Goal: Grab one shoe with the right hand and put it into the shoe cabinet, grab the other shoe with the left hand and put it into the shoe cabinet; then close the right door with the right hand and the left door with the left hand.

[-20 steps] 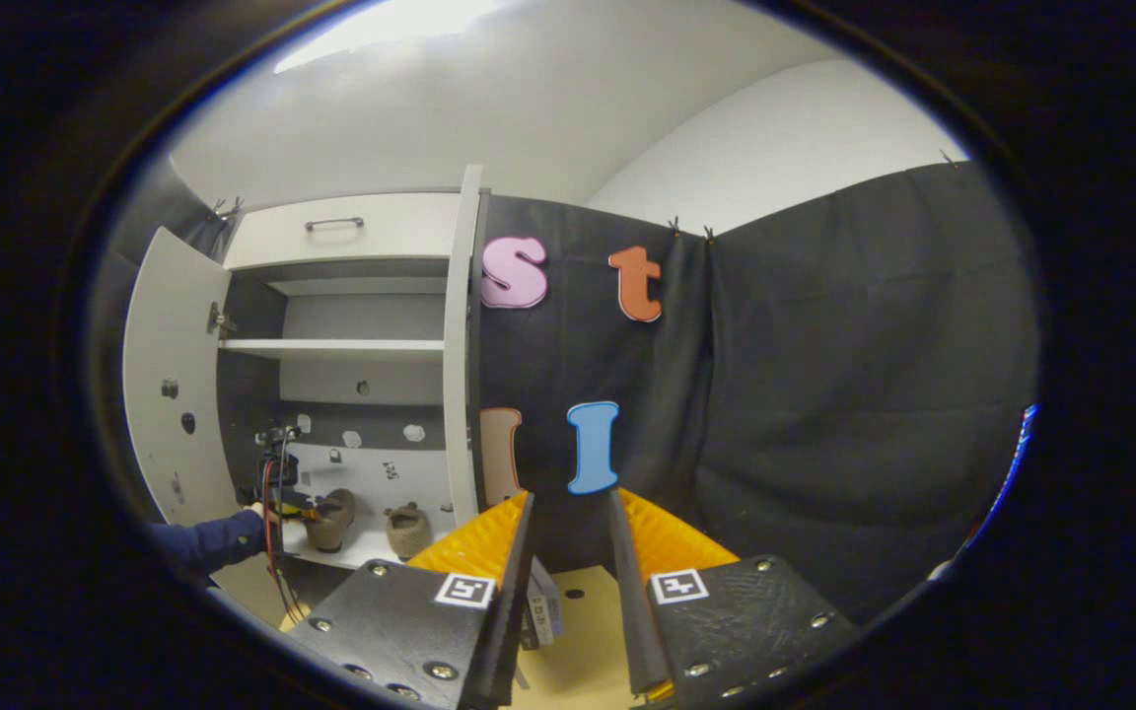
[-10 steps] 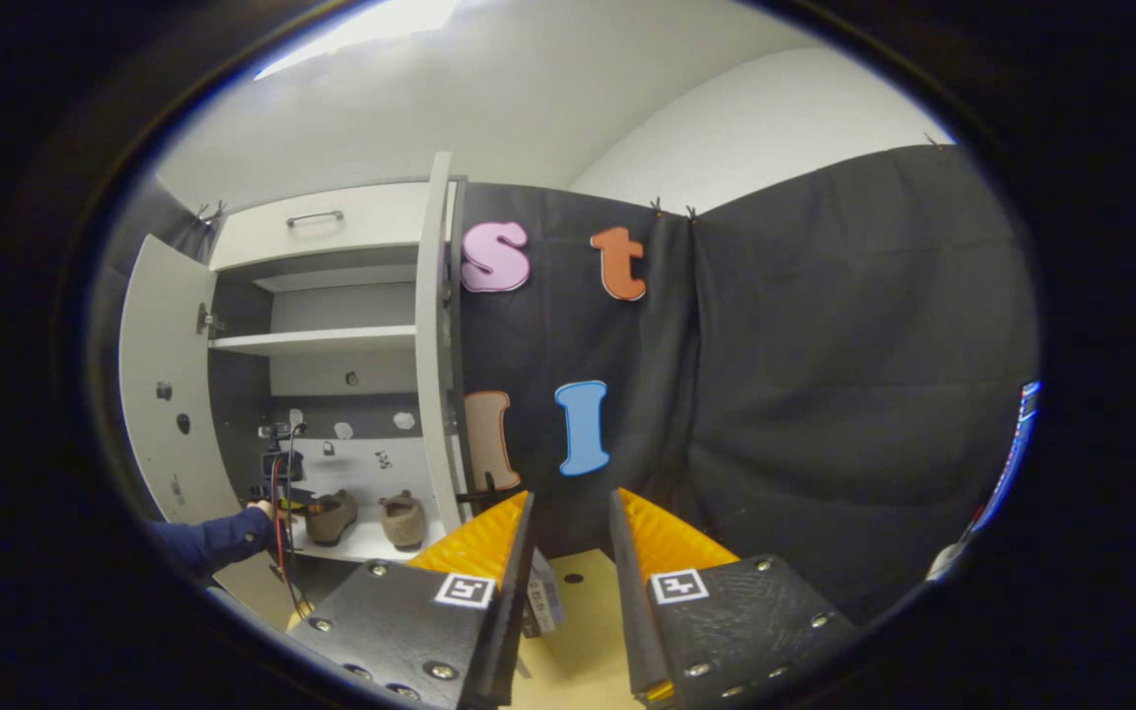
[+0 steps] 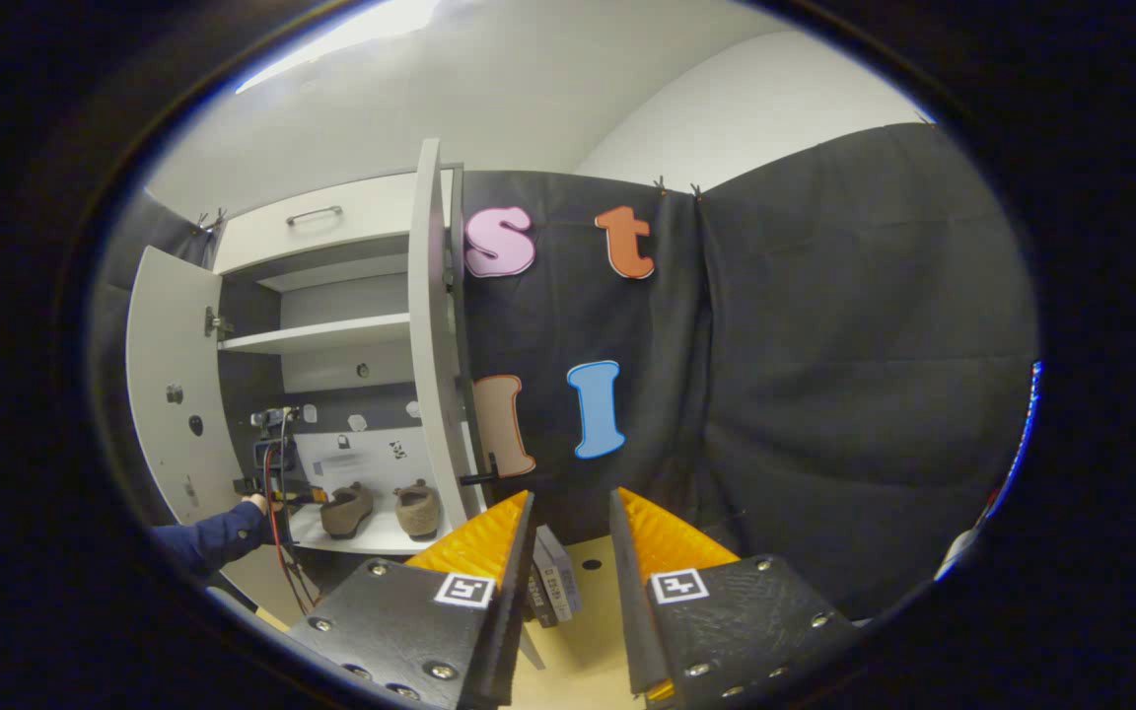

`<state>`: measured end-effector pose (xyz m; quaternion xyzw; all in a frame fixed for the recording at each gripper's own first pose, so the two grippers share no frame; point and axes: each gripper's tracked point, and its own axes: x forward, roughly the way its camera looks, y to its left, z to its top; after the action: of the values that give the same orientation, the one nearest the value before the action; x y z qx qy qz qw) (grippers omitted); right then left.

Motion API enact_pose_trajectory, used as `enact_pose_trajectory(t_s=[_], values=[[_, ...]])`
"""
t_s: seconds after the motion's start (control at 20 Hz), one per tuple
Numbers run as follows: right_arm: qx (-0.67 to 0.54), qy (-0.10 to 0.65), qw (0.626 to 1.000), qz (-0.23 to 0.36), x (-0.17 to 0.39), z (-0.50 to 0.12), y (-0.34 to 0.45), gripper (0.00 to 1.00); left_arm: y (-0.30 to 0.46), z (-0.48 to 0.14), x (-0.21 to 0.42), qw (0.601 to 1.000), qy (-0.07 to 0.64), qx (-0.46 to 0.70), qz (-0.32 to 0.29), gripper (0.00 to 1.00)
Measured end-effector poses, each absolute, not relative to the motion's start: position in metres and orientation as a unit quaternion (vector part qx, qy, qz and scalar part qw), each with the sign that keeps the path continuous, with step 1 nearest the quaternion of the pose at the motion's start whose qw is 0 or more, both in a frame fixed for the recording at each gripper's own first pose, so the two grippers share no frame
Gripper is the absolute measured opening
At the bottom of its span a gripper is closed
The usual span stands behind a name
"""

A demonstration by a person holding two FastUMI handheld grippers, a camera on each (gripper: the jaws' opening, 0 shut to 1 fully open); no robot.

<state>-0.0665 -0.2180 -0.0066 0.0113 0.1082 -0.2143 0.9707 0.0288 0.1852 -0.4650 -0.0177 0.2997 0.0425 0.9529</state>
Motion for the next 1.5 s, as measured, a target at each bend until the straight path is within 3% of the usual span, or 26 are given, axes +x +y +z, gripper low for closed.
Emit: enact_pose_trajectory(t_s=[0.05, 0.1, 0.35, 0.8, 0.85, 0.9, 1.0, 1.3, 1.4, 1.5], values=[[0.012, 0.109, 0.972, -0.209, -0.066, -0.006, -0.216, 0.41, 0.186, -0.455, 0.024, 0.957, 0.288, -0.01, 0.043, 0.94], [0.013, 0.11, 0.973, -0.204, -0.067, -0.006, -0.216, 0.43, 0.185, -0.444, 0.02, 0.96, 0.277, -0.004, 0.041, 0.9], [0.019, 0.111, 0.977, -0.18, -0.065, -0.006, -0.213, 0.41, 0.17, -0.374, -0.017, 0.979, 0.201, -0.006, 0.018, 0.89], [0.025, 0.106, 0.987, -0.116, -0.054, -0.011, -0.2, 0.43, 0.128, -0.239, -0.13, 0.996, 0.081, 0.002, -0.037, 0.89], [0.026, 0.106, 0.988, -0.111, -0.051, -0.011, -0.199, 0.41, 0.125, -0.226, -0.146, 0.997, 0.069, 0.007, -0.043, 0.92], [0.025, 0.104, 0.989, -0.106, -0.047, -0.011, -0.199, 0.41, 0.122, -0.215, -0.159, 0.997, 0.061, 0.013, -0.046, 0.85], [0.021, 0.1, 0.99, -0.102, -0.038, -0.011, -0.2, 0.41, 0.113, -0.191, -0.19, 0.997, 0.041, 0.018, -0.059, 0.85], [0.018, 0.101, 0.989, -0.102, -0.005, -0.025, -0.211, 0.41, 0.105, -0.159, -0.267, 0.997, 0.025, 0.023, -0.073, 0.85], [0.016, 0.104, 0.989, -0.105, 0.002, -0.032, -0.213, 0.48, 0.111, -0.154, -0.286, 0.997, 0.024, 0.022, -0.064, 0.88], [0.015, 0.105, 0.989, -0.105, 0.008, -0.037, -0.214, 0.48, 0.121, -0.145, -0.306, 0.998, 0.02, 0.015, -0.053, 0.88]])
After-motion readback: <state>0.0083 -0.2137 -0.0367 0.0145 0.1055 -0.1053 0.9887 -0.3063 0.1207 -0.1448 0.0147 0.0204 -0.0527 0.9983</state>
